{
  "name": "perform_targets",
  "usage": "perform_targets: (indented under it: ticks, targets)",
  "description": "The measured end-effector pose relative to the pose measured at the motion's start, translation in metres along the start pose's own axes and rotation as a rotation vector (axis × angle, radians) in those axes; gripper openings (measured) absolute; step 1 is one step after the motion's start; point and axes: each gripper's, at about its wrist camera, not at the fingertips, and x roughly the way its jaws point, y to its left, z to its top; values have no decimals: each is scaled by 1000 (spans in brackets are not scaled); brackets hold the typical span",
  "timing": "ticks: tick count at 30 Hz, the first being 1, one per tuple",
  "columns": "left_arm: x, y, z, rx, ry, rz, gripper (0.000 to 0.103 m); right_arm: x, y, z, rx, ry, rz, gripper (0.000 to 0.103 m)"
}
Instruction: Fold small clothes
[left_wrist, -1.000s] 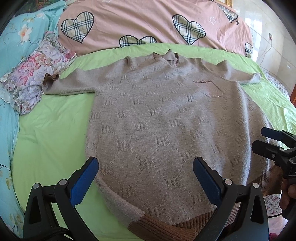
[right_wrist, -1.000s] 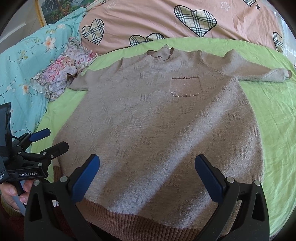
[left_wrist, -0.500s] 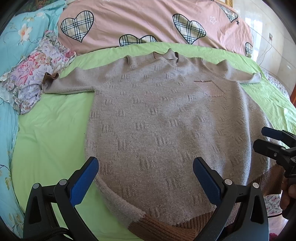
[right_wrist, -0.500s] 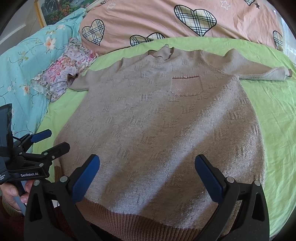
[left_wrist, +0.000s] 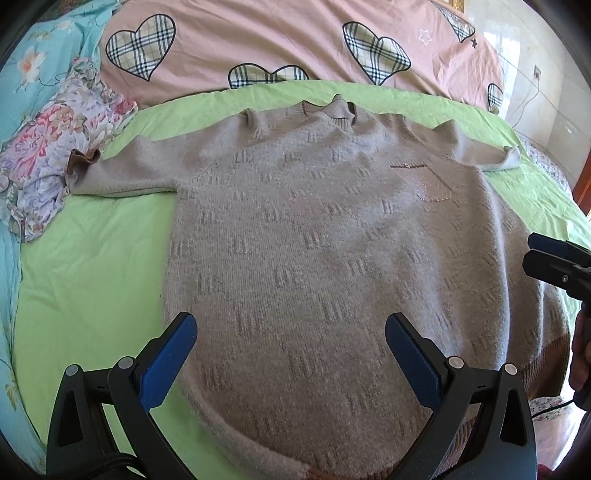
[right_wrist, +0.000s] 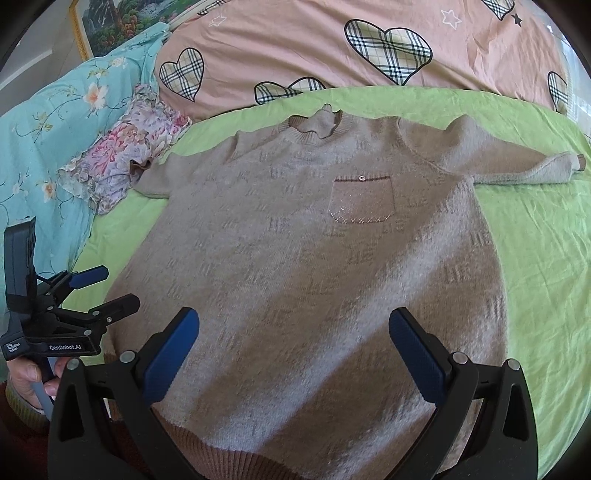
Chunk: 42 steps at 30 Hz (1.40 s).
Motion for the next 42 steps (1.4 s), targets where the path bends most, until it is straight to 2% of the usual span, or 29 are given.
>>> perform_targets:
  ticks: [8,15,20,24,28,32,35,38,40,41,42]
  targets:
    - [22,14,38,9,-5,-7,102,14,-15,29,-2,18,15,102]
    - [51,46,108,75,-51,-2,102,33,-40,76,-50,5,-9,102]
    - [82,76,166,88,-60,-67,102,58,-65,126,-70,4,-5,102]
    - [122,99,219,96,-42,-123,102,82,-88,161,-64,12,-10,102]
    - [163,113,260,136,-19,-136,102,109,-107,193,-89,13,-39,102]
    - [202,121,285,178,31,-154,102,137,-127,226,-110,21,-53,102]
    - [225,124,292,219,67,-177,102,159,-136,248,-138,16,-53,102]
    - [243,130,295,231,103,-237,94,182,-140,263,-187,14,-57,102]
    - [245,132,295,249,92,-260,79,198,-143,269,-209,23,-54,102]
    - [243,132,294,256,83,-282,58,207,-146,272,-214,37,-54,102]
    - [241,134,293,259,80,-315,45,214,-147,272,-215,47,-51,101]
